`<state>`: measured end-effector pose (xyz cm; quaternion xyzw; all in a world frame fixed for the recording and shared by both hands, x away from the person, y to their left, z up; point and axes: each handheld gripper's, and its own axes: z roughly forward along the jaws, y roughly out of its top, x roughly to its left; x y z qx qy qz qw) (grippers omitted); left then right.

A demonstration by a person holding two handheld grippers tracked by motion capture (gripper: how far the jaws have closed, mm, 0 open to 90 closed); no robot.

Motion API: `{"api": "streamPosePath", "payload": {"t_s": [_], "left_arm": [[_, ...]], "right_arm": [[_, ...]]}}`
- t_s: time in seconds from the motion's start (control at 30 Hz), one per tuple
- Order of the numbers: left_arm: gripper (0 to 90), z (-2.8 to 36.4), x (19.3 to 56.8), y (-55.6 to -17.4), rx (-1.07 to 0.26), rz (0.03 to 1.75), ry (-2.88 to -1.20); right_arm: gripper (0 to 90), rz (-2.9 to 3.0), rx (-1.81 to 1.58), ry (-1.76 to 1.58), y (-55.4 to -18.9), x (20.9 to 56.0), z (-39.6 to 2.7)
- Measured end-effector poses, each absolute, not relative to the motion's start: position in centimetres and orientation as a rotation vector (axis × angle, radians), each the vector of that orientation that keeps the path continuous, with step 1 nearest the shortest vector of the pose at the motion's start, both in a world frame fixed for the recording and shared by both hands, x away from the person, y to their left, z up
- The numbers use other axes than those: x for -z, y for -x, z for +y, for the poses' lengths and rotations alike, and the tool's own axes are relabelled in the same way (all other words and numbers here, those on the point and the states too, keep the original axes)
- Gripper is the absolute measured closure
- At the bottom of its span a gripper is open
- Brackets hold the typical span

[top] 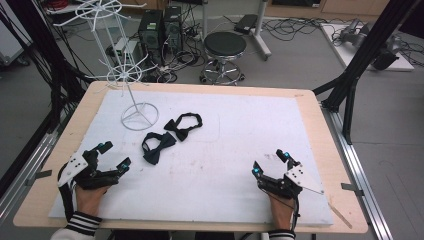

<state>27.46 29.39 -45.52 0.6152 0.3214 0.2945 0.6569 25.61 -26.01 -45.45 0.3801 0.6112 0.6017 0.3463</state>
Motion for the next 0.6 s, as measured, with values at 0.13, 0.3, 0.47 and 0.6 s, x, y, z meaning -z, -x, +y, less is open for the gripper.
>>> {"api": "streamPosePath", "payload": {"t_s": [0.13,0.3,0.47,0.6], "left_arm": [[8.4,29.38,45.52,-27.37,-0.666,0.724,-1.395],[8.4,29.47,45.51,-27.44,-0.656,0.733,-1.391],[8.4,29.52,45.51,-27.5,-0.654,0.742,-1.383],[8.4,29.79,45.42,-27.6,-0.64,0.763,-1.395]], "right_arm": [[9.4,1.584,-1.565,-0.985,-25.68,45.45,-26.08],[9.5,1.585,-1.563,-0.992,-25.71,45.44,-26.06],[9.4,1.588,-1.564,-0.998,-25.79,45.42,-26.08],[9.4,1.589,-1.562,-0.996,-25.78,45.41,-26.09]]}}
